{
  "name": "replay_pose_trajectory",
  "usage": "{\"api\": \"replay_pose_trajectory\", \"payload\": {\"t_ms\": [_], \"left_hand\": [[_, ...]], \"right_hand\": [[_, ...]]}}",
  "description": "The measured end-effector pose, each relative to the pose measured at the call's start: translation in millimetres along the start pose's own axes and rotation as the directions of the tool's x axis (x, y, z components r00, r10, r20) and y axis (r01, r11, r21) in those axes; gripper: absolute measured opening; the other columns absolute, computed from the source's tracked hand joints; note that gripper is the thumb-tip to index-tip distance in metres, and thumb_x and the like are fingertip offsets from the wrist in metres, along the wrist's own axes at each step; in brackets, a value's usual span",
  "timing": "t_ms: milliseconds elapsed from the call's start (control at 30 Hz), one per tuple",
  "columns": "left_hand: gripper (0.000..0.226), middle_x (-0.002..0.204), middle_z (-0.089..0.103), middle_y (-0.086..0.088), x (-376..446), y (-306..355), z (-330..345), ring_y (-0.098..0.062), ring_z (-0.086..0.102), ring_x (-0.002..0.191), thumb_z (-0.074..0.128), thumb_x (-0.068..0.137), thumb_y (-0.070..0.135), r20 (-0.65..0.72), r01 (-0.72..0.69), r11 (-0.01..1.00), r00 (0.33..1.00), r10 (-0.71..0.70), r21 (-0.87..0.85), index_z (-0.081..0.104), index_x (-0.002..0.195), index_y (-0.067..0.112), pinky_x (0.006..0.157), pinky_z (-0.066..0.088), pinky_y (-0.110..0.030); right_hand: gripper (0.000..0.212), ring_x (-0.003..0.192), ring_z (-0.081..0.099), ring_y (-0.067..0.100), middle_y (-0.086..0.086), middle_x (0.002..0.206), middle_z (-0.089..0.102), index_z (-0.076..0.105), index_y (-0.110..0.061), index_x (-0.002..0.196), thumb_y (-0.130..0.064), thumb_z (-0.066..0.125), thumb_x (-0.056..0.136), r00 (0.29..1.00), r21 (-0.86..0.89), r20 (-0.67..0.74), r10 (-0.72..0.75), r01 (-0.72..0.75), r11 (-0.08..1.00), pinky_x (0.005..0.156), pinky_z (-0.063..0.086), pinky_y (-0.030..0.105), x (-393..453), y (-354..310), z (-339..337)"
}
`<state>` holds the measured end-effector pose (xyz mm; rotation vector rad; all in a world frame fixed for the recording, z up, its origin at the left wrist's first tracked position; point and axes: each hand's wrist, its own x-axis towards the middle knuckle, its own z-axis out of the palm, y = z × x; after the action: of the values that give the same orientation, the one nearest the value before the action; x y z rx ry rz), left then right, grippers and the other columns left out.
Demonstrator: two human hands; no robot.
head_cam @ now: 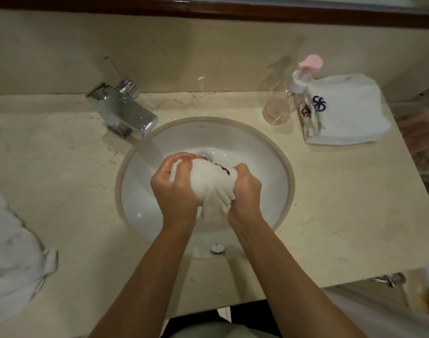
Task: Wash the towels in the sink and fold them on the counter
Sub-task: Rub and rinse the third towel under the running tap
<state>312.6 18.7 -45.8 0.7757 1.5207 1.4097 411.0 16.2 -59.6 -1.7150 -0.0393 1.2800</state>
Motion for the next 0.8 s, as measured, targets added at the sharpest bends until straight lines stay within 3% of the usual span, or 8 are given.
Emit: {"api": "replay_pose_trajectory", "payload": {"t_ms": [233,333,433,500,600,667,733,800], "left_hand": [[0.013,0.087,0.074,-0.006,11.8,-26.3,14.4,-0.032,0.071,0.086,0.069,0.061,0.025,-0.206,0.495,0.766,0.768,-0.607,-0.41,0.074,0.069,0.016,0.085,0.057,-0.046],[0.014,0.082,0.07,-0.004,13.2,-36.0,18.2,-0.025,0.065,0.073,0.064,0.068,0.024,-0.244,0.558,0.725,0.698,-0.673,-0.404,0.072,0.076,0.015,0.072,0.054,-0.036],[0.016,0.089,0.073,-0.005,16.3,-41.8,17.6,-0.028,0.069,0.079,0.06,0.075,0.022,-0.232,0.572,0.719,0.695,-0.68,-0.394,0.074,0.082,0.015,0.075,0.056,-0.038],[0.012,0.09,0.071,-0.002,15.3,-38.1,15.6,-0.028,0.067,0.084,0.062,0.076,0.025,-0.25,0.529,0.792,0.758,-0.602,-0.305,0.071,0.081,0.019,0.079,0.056,-0.041],[0.03,0.114,0.064,0.005,-3.4,-16.8,4.2,-0.007,0.064,0.098,0.068,0.087,0.036,-0.13,0.297,0.955,0.947,-0.295,0.001,0.061,0.114,0.028,0.089,0.054,-0.034],[0.065,0.139,0.051,0.007,-15.4,-0.3,-13.4,0.002,0.052,0.122,0.07,0.084,0.039,0.265,-0.133,0.973,0.961,0.079,0.191,0.041,0.141,0.028,0.098,0.046,-0.021],[0.09,0.157,0.033,-0.002,-4.7,5.3,-29.6,-0.012,0.034,0.143,0.077,0.08,0.035,0.668,-0.582,0.782,0.675,0.313,0.221,0.027,0.152,0.016,0.111,0.037,-0.025],[0.093,0.158,0.033,-0.007,18.6,14.0,-32.6,-0.02,0.031,0.146,0.081,0.079,0.041,0.827,-0.818,0.556,0.411,0.383,0.148,0.031,0.151,0.01,0.115,0.036,-0.038]], "right_hand": [[0.028,0.05,0.023,0.016,-0.006,0.045,0.026,0.032,-0.018,0.054,-0.03,0.045,0.076,0.8,-0.434,-0.092,-0.593,0.504,0.747,0.049,0.023,0.03,8.5,-2.3,13.0],[0.029,0.047,0.029,0.018,-0.001,0.049,0.032,0.047,-0.011,0.06,-0.034,0.04,0.076,0.716,-0.605,-0.025,-0.698,0.544,0.581,0.048,0.025,0.026,17.0,-1.8,20.0],[0.032,0.051,0.034,0.019,0.001,0.054,0.039,0.046,-0.011,0.062,-0.037,0.042,0.08,0.821,-0.692,-0.007,-0.571,0.408,0.595,0.051,0.03,0.028,25.4,-5.6,22.8],[0.031,0.063,0.052,0.031,0.004,0.062,0.051,0.051,-0.014,0.066,-0.042,0.049,0.081,0.954,-0.666,0.035,-0.296,0.244,0.705,0.06,0.047,0.033,31.6,-11.6,15.7],[0.028,0.073,0.065,0.027,0.002,0.072,0.064,0.062,-0.017,0.076,-0.043,0.058,0.085,0.978,-0.498,0.137,0.158,-0.07,0.865,0.06,0.058,0.034,37.2,-16.6,1.4],[0.02,0.063,0.058,0.019,-0.001,0.065,0.06,0.062,-0.019,0.077,-0.035,0.057,0.087,0.909,-0.47,0.214,0.357,-0.225,0.854,0.05,0.048,0.022,31.5,-22.9,-7.7],[0.017,0.062,0.052,0.017,-0.001,0.062,0.055,0.059,-0.014,0.083,-0.025,0.052,0.094,0.835,-0.484,0.323,0.446,-0.26,0.836,0.052,0.045,0.023,27.4,-29.3,-17.8],[0.032,0.066,0.055,0.017,-0.002,0.059,0.063,0.057,-0.012,0.081,-0.022,0.038,0.106,0.82,-0.459,0.368,0.438,-0.25,0.853,0.057,0.048,0.027,23.8,-37.4,-24.6]]}}
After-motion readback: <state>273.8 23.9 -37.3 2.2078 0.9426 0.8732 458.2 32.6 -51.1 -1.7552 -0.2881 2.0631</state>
